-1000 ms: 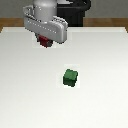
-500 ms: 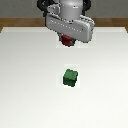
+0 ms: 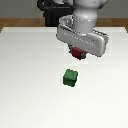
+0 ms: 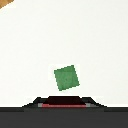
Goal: Place the red cube on top of the green cube.
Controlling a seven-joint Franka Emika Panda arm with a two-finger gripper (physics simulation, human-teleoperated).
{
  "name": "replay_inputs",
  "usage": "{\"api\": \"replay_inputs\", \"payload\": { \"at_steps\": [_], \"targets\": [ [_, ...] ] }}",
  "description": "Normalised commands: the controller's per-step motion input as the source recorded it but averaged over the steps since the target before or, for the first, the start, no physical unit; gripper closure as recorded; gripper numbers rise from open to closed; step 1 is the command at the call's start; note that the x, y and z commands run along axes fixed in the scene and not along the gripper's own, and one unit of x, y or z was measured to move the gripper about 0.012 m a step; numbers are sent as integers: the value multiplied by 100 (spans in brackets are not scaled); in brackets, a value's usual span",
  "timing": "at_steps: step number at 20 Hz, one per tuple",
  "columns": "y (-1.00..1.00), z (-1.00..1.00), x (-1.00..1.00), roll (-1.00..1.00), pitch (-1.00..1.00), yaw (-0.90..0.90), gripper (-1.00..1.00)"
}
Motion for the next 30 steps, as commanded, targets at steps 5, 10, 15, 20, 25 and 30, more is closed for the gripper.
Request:
{"api": "replay_inputs", "payload": {
  "at_steps": [5, 10, 15, 20, 25, 30],
  "targets": [
    [-20, 0, 0, 0, 0, 0, 100],
    [0, 0, 20, 0, 0, 0, 100],
    [0, -20, 0, 0, 0, 0, 100],
    [0, -80, 0, 0, 0, 0, 100],
    [0, -20, 0, 0, 0, 0, -100],
    [0, 0, 0, 0, 0, 0, -100]
  ]
}}
